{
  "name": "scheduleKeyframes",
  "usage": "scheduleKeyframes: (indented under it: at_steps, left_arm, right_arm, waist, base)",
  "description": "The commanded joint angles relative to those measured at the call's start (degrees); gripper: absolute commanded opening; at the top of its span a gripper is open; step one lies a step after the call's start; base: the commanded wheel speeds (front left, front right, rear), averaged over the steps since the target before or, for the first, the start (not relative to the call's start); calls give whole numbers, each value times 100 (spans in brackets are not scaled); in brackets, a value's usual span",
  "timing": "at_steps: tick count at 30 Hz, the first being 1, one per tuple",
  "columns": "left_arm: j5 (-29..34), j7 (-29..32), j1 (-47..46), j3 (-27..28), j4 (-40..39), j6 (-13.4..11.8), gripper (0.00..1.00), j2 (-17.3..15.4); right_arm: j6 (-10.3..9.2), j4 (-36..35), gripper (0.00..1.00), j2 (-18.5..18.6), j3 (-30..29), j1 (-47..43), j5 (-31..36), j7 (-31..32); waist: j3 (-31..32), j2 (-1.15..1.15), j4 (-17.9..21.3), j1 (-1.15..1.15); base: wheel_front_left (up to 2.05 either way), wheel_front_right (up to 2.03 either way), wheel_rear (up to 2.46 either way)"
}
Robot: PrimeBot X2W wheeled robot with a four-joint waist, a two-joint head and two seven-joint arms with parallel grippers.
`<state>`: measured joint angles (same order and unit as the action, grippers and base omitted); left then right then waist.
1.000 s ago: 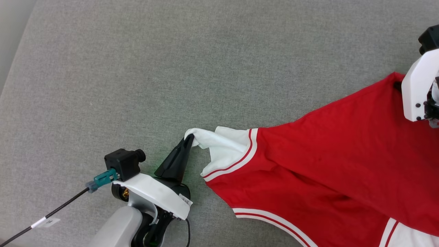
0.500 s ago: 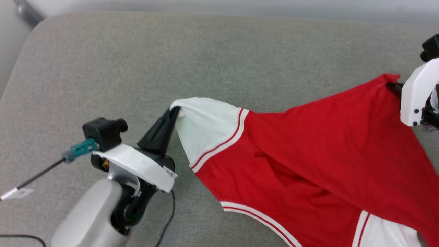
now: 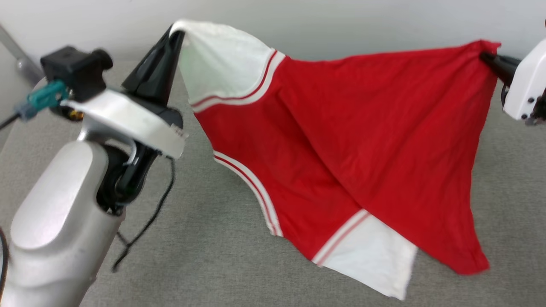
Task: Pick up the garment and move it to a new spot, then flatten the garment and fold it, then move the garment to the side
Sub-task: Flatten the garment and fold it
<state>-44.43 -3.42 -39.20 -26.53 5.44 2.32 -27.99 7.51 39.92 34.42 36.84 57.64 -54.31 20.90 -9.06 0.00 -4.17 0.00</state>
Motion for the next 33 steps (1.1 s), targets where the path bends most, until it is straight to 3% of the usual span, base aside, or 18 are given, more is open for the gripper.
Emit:
scheduleKeyframes:
  at_steps: [1,12,26,33]
  left_arm:
    - [43,46,-193,-56,-27,22,0,90]
    - [210,506,-2236,-70,806,227,0,261]
    - [808,438,-4709,-366,3162,437,0,424]
    - [979,438,-5602,-459,4176,453,0,487]
  right_arm:
    - [-5,-15,0,8,14,148,-35,-55]
    - [-5,197,0,-116,73,1342,17,-275]
    - [-5,1008,0,-372,203,2815,177,-501]
    - [-5,1430,0,-509,287,3392,205,-476]
  waist:
    - [81,0,77,0]
    - [161,0,203,0]
    - [159,0,342,0]
    - [-413,0,418,0]
  base:
    - [0,0,0]
    - [0,0,0]
    - [0,0,0]
    - [0,0,0]
